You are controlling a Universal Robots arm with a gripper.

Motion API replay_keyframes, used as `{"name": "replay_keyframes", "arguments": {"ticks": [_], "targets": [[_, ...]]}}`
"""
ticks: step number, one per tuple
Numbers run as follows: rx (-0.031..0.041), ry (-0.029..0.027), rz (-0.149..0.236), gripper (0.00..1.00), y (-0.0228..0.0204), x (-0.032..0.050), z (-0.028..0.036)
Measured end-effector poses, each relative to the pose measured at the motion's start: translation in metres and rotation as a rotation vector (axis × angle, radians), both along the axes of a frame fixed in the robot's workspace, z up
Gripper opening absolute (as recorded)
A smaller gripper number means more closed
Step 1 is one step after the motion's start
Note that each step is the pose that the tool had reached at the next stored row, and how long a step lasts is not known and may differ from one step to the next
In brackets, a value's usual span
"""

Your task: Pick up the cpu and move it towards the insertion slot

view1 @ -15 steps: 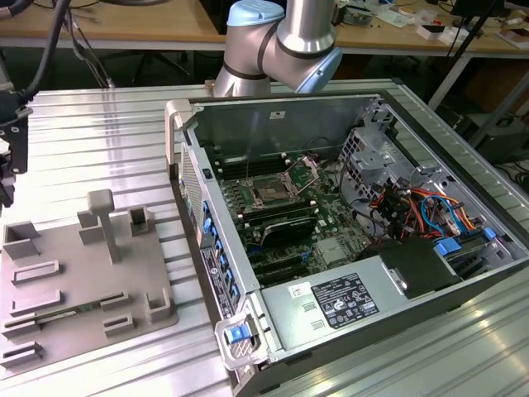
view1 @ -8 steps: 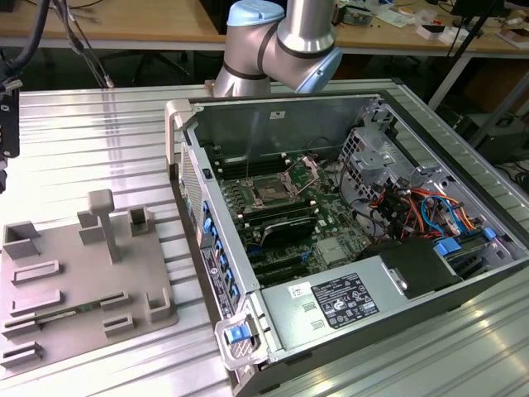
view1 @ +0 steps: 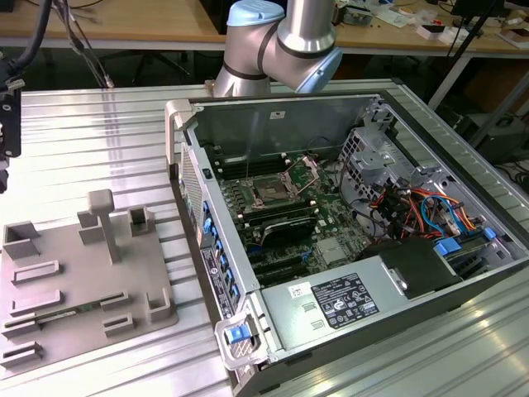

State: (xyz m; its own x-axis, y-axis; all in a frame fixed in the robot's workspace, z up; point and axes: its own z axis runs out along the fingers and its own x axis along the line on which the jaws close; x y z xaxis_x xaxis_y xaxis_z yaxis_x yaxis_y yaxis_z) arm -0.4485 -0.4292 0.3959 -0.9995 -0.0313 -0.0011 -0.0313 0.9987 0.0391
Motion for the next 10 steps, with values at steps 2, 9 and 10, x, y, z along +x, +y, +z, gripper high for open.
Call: {"name": "replay_keyframes", "arguments": {"ticks": [2,9,10], "targets": [[0.0000,0.0000,0.000,0.55,-0.0001,0.0022,0.0000],[0.0000,0.0000,0.000,0.55,0.0000,0.0129,0.0000],[0.0000,-0.0001,0.000,0.55,0.0000,0.0140,0.0000]]}}
